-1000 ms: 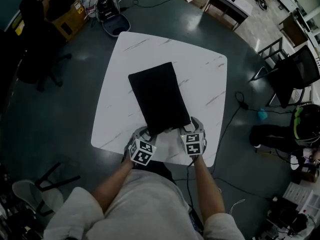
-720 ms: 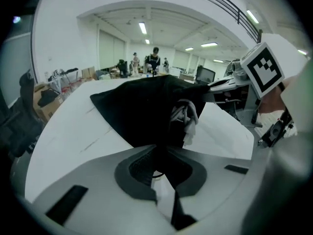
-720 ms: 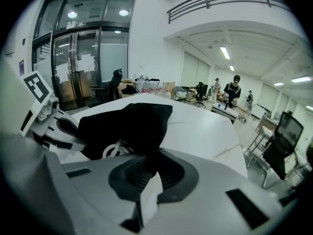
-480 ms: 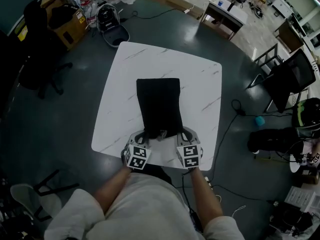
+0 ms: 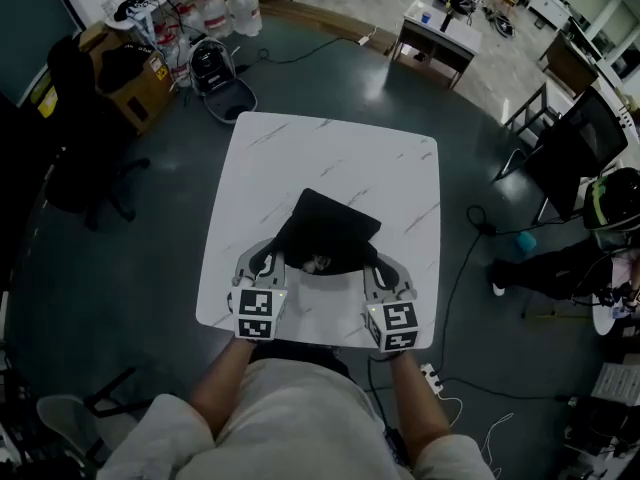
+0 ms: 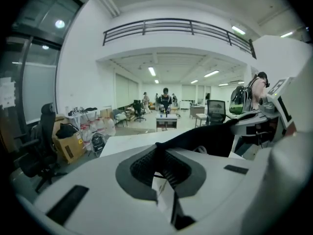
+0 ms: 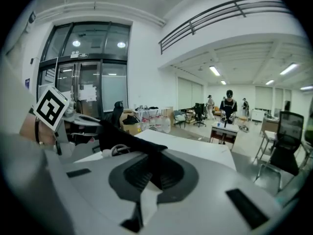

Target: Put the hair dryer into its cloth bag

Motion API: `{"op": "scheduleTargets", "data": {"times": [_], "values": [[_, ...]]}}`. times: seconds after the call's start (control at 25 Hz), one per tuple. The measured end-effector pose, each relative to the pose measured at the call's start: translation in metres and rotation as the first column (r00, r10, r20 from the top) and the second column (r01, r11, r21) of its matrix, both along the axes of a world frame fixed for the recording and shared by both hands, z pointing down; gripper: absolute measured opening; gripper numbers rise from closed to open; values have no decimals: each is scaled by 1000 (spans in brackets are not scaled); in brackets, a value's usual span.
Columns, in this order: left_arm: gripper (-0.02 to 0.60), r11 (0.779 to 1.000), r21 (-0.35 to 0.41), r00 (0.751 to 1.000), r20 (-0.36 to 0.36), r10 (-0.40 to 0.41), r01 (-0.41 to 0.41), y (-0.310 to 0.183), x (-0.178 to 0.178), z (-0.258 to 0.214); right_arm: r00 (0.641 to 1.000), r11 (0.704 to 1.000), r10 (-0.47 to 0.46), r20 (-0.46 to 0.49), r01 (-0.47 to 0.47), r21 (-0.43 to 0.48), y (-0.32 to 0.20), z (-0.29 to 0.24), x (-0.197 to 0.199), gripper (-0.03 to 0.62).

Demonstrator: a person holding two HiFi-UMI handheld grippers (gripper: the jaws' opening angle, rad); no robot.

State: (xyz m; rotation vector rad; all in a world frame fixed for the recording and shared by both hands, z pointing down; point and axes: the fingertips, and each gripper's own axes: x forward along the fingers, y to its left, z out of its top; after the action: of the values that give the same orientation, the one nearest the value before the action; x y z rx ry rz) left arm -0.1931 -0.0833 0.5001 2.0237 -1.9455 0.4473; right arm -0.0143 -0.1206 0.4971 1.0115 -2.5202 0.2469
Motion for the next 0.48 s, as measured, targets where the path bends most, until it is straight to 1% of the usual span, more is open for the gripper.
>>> {"op": "scheduleTargets", "data": {"times": [0.08,0.16,0.32,0.48], "values": [[15,999,30,999,-30,19,-18,-9,-1,-18,999,1000,14,29,-14,12,-9,-19,-1,18],[14,998,48,998,-45,44,-42,-18,-1,-32,998,999,28,50,-29,20,-20,-33,-1,18],[14,991,61,988,-91,123,-118,-46,2,-51,995,998,56,87,-58,24,-45,-55,-2,18],[14,983,75,982,-81,172,-166,-87,-7,-65,992,994,87,93,-92,57,-85,-69,-8,18]]}}
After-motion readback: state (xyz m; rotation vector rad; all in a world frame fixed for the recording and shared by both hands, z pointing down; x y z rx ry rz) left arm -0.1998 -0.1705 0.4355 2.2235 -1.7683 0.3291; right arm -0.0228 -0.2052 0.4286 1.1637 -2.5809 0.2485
